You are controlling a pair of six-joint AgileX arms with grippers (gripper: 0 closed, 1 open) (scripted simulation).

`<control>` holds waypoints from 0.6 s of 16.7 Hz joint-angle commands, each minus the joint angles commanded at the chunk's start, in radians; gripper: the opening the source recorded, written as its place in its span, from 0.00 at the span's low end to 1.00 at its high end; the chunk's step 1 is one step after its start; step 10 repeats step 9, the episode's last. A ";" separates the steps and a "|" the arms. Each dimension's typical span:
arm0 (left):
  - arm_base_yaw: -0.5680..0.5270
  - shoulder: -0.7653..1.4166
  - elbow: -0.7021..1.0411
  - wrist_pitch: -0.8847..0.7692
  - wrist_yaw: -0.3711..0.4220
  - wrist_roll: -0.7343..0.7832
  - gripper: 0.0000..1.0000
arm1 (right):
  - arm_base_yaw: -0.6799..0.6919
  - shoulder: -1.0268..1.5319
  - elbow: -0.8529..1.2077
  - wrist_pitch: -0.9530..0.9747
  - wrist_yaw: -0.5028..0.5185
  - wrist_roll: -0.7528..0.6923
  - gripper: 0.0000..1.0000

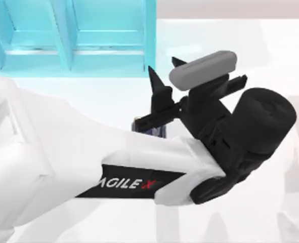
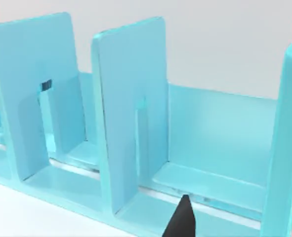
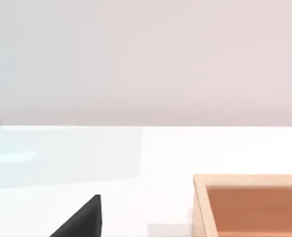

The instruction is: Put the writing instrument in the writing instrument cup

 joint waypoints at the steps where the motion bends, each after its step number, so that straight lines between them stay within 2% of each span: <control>1: 0.000 0.000 0.000 0.000 0.000 0.000 0.83 | 0.000 0.000 0.000 0.000 0.000 0.000 1.00; 3: 0.000 0.000 0.000 0.000 0.000 0.000 0.98 | 0.000 0.000 0.000 0.000 0.000 0.000 1.00; 4: 0.000 0.000 0.000 0.000 0.000 0.000 1.00 | 0.000 0.000 0.000 0.000 0.000 0.000 1.00; 10: 0.000 0.000 0.000 0.000 0.000 0.000 1.00 | 0.000 0.000 0.000 0.000 0.000 0.000 1.00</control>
